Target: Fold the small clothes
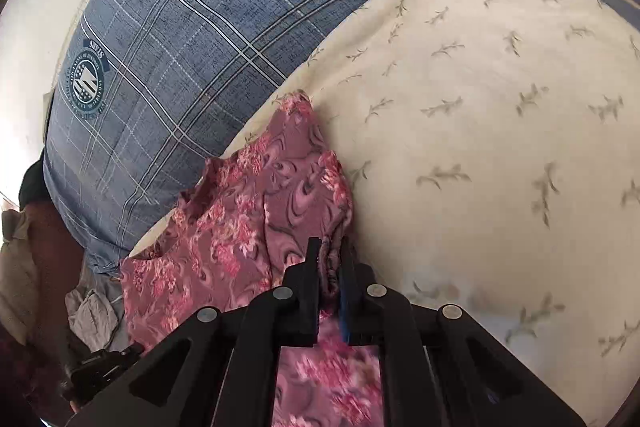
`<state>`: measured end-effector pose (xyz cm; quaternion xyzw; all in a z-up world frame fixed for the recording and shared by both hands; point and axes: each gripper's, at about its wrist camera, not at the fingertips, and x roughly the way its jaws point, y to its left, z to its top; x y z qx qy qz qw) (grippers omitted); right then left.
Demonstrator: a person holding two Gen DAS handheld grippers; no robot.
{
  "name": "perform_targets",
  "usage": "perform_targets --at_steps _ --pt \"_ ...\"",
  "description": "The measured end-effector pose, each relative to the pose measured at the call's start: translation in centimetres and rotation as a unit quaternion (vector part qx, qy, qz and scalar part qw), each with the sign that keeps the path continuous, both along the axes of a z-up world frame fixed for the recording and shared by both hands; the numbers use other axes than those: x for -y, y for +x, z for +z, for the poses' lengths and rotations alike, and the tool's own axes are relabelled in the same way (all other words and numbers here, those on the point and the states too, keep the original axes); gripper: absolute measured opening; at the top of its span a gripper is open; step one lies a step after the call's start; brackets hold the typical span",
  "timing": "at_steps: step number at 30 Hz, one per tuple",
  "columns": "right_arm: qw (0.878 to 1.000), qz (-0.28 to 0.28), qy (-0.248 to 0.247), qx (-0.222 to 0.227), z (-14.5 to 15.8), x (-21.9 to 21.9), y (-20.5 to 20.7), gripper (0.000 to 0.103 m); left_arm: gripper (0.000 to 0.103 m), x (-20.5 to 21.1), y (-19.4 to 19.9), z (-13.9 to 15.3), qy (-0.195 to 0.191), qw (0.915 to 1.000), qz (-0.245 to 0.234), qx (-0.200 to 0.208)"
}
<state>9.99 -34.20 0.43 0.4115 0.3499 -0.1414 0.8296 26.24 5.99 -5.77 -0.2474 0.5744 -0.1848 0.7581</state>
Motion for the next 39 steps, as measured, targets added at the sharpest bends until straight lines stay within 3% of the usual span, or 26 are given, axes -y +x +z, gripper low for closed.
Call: perform_targets --at_steps 1,3,5,8,10,14,18,19,23,24,25,26,27,28,30,32,33,37,39 --pt "1.0 -0.012 -0.009 0.0 0.8 0.0 -0.6 0.016 0.003 -0.1 -0.1 -0.2 -0.007 1.0 -0.005 -0.001" --pt "0.998 -0.036 -0.052 0.016 3.6 -0.3 -1.5 0.016 0.004 -0.4 -0.4 -0.1 -0.021 0.9996 -0.017 0.008" --pt "0.996 -0.008 -0.074 0.047 6.0 -1.1 -0.9 0.016 0.008 -0.1 -0.5 0.2 -0.033 0.9986 -0.032 0.025" --pt "0.988 0.115 -0.087 0.057 9.0 -4.5 4.6 0.034 0.028 0.6 0.1 0.1 -0.049 0.9973 -0.047 0.028" --pt "0.975 0.201 -0.067 0.064 9.9 -7.6 9.4 0.046 0.028 1.0 0.5 -0.3 -0.055 0.9966 -0.053 0.031" --pt "0.952 0.3 -0.024 0.047 9.0 -13.8 20.1 0.049 0.017 1.0 1.1 -1.0 -0.08 0.9944 -0.058 0.038" --pt "0.929 0.369 -0.028 0.008 6.9 -19.5 28.2 0.049 0.017 0.5 1.4 -1.6 -0.091 0.9941 -0.053 0.028" --pt "0.923 0.382 -0.036 0.005 6.4 -20.6 28.9 0.049 0.017 0.6 1.4 -1.6 -0.091 0.9941 -0.053 0.027" --pt "0.878 0.474 -0.057 -0.028 4.4 -25.6 31.6 0.05 0.017 0.5 1.4 -1.6 -0.09 0.9942 -0.052 0.026" --pt "0.864 0.499 -0.065 -0.027 4.2 -26.6 31.6 0.044 0.012 0.4 1.3 -1.6 -0.089 0.9945 -0.049 0.024" --pt "0.848 0.524 -0.073 -0.015 4.4 -27.6 31.4 0.013 0.009 0.0 1.3 -1.6 -0.088 0.9949 -0.044 0.022" --pt "0.836 0.541 -0.093 0.001 4.9 -28.3 31.0 0.005 0.005 -0.4 1.3 -1.5 -0.086 0.9956 -0.031 0.022" --pt "0.829 0.544 -0.13 0.015 5.6 -28.9 30.6 0.004 0.005 -0.8 1.3 -1.4 -0.082 0.9962 -0.018 0.025" --pt "0.831 0.535 -0.149 0.032 6.2 -28.7 30.4 0.004 0.005 -1.3 1.2 -1.0 -0.066 0.9971 -0.001 0.037" --pt "0.857 0.492 -0.145 0.062 7.1 -27.5 31.4 0.004 0.004 -1.8 1.2 -0.6 -0.036 0.9977 0.017 0.054" --pt "0.881 0.447 -0.142 0.056 6.6 -26.4 33.1 0.004 0.004 -2.1 1.2 -0.3 -0.013 0.9976 0.025 0.064" --pt "0.887 0.438 -0.142 0.033 5.5 -26.3 34.0 0.004 0.004 -2.1 1.3 -0.4 -0.011 0.9977 0.026 0.062" --pt "0.881 0.421 -0.181 -0.116 -0.6 -27.6 36.1 0.005 0.004 -2.4 1.3 -0.7 0.012 0.998 0.034 0.052" --pt "0.892 0.412 -0.165 -0.087 0.3 -26.9 35.1 0.01 0.004 -2.8 0.9 -0.1 0.009 0.9976 0.039 0.057"
